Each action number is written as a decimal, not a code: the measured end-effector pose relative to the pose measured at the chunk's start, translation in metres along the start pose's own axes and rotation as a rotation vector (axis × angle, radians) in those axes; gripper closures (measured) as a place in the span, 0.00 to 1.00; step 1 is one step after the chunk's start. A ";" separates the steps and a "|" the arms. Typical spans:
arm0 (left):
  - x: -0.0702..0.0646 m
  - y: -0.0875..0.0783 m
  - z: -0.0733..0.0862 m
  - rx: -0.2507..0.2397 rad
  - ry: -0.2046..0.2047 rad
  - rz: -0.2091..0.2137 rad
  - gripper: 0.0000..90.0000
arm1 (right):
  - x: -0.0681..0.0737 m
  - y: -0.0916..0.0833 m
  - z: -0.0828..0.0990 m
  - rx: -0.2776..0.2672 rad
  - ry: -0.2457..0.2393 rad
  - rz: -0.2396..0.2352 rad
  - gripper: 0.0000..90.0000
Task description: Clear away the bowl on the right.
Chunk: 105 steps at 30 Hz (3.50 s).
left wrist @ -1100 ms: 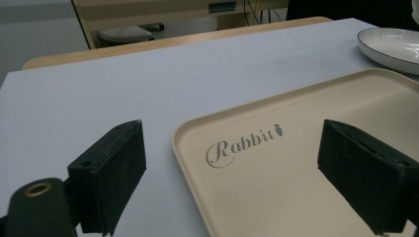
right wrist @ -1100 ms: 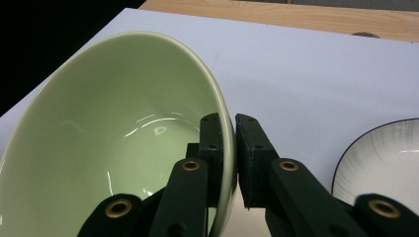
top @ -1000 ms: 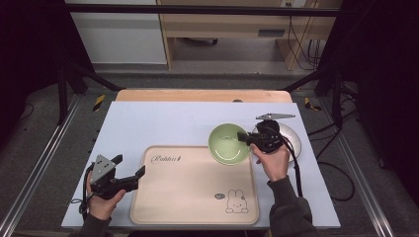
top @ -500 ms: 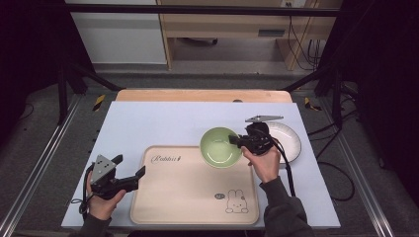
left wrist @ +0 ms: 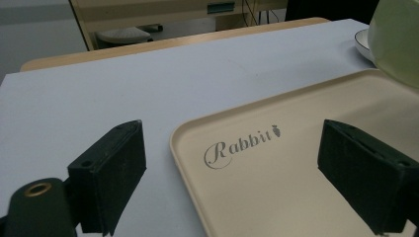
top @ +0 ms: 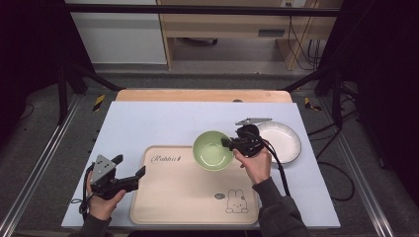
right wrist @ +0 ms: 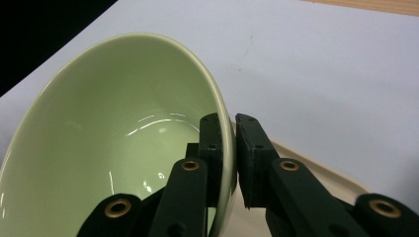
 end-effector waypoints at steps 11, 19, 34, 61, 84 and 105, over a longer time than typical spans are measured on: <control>0.000 0.000 0.000 0.001 0.000 0.001 0.12 | 0.007 0.017 0.009 0.033 -0.009 -0.011 0.92; -0.001 0.000 0.000 0.001 -0.001 0.003 0.12 | 0.011 0.028 0.016 0.059 -0.012 -0.022 0.92; 0.000 0.000 0.000 0.001 -0.001 0.004 0.12 | 0.021 0.050 0.031 0.111 -0.031 -0.040 0.91; 0.000 0.000 0.001 0.004 -0.001 0.003 0.12 | 0.023 0.065 0.046 0.178 -0.032 -0.043 0.91; -0.001 0.001 0.002 0.009 0.002 0.004 0.12 | 0.014 0.068 0.048 0.175 -0.041 -0.045 0.88; 0.000 0.001 0.002 0.009 -0.004 0.001 0.12 | 0.011 0.027 0.007 -0.100 -0.166 0.008 0.20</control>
Point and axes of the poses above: each handheld gripper's, and its own axes: y roughly forward along the jaws, z roughly out of its underside, x roughly to its left, the point moved 9 cm from there along y, roughly forward along the jaws, and after that the axes turned 5 degrees about -x, right-handed, at the moved point
